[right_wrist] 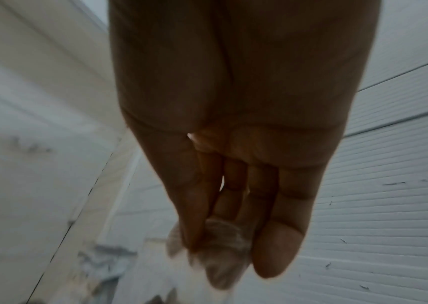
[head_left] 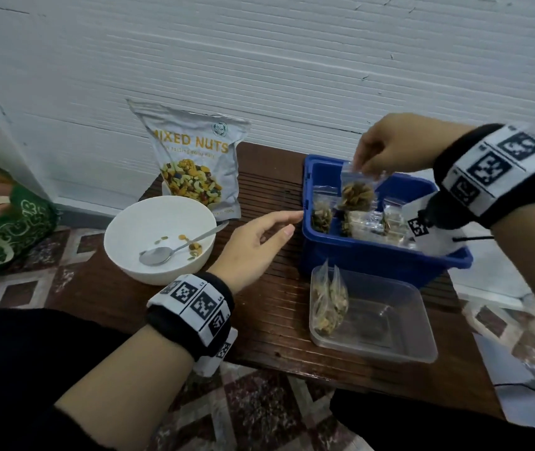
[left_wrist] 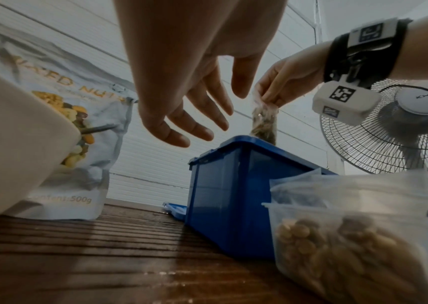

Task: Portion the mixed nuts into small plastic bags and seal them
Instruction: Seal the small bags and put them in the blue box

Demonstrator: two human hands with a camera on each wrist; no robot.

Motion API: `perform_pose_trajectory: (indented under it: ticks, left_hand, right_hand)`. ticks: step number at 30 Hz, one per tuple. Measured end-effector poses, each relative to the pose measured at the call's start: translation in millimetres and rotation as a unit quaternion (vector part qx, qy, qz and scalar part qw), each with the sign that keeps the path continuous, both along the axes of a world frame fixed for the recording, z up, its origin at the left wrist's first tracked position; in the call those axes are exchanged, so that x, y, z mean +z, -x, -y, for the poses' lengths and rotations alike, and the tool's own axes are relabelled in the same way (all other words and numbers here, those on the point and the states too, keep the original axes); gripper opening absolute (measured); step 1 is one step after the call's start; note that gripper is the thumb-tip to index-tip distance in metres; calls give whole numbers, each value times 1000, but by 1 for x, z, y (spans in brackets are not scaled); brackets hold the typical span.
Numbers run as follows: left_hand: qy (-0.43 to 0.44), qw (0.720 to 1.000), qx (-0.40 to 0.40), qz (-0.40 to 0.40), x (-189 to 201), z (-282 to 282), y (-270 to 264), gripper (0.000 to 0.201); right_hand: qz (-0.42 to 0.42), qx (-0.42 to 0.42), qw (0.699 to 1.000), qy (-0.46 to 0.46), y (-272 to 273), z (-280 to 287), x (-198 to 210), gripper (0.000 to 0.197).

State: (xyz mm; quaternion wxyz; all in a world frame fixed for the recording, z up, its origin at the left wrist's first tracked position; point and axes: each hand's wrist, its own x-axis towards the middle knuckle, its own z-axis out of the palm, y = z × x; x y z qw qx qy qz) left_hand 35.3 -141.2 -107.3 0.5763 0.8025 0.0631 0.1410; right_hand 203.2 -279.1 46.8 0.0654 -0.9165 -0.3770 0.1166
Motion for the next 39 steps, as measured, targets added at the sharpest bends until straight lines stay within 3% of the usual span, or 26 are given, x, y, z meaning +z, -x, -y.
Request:
perform_pose_trajectory:
  ticks: [5, 10, 17, 25, 30, 34, 39]
  left_hand:
    - [-15, 1000, -6, 10, -4, -2, -26, 28]
    - [-42, 999, -4, 9, -9, -6, -37, 34]
    - [10, 1000, -15, 6, -9, -12, -42, 38]
    - [11, 1000, -3, 8, -14, -13, -43, 38]
    - [-7, 1000, 0, 2, -12, -11, -41, 37]
    - [-12, 1000, 21, -5, -10, 0, -36, 32]
    - [-5, 995, 103, -11, -8, 17, -30, 23]
  right_hand:
    - [-11, 51, 987, 149, -32, -31, -42, 8]
    - [-63, 71, 976, 195, -52, -53, -67, 7]
    - [-26, 54, 965, 256, -66, -72, -92, 9]
    - [-10, 46, 975, 219, -70, -71, -97, 9]
    - [-31, 29, 993, 111, -66, -51, -71, 3]
    - [-102, 41, 993, 41, -49, -27, -46, 8]
    - [-201, 95, 974, 41, -3, 2, -29, 4]
